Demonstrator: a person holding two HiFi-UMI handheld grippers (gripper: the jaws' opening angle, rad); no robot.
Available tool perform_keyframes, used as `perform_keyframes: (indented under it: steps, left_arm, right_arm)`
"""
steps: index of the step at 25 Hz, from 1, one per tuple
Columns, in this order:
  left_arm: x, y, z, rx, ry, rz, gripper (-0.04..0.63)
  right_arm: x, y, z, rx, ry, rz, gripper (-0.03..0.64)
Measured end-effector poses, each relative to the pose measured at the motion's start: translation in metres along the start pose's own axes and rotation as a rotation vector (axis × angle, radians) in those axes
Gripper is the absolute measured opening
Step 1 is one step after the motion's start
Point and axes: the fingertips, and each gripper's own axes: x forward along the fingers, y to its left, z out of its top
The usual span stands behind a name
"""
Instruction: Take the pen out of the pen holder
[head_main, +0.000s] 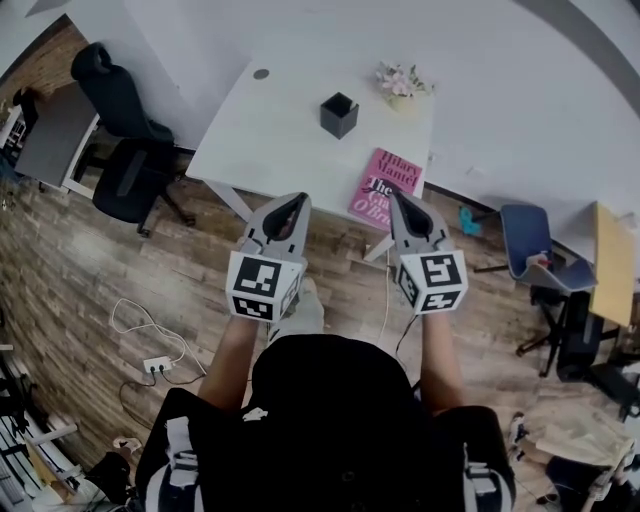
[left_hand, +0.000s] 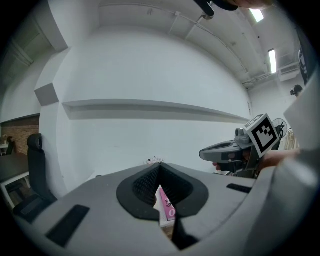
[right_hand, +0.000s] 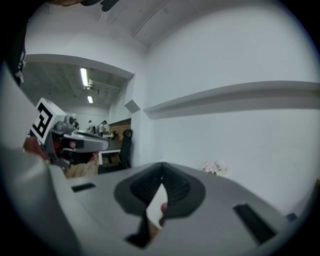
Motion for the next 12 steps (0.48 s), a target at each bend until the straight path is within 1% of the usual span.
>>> perform_keyframes:
  steps: [7,12]
  left_arm:
    - [0.04,0.045,0.005,-0.023,0.011,-0.028,0.02]
    - [0.065,0.074,0.005,-0.023,0.02,-0.049,0.02]
  right_arm:
    - [0.057,-0.011,0.018,-0.009,0.022,-0.019,0.034]
    - [0.096,-0.017,0.022,0.0,0.038,-0.032,0.034]
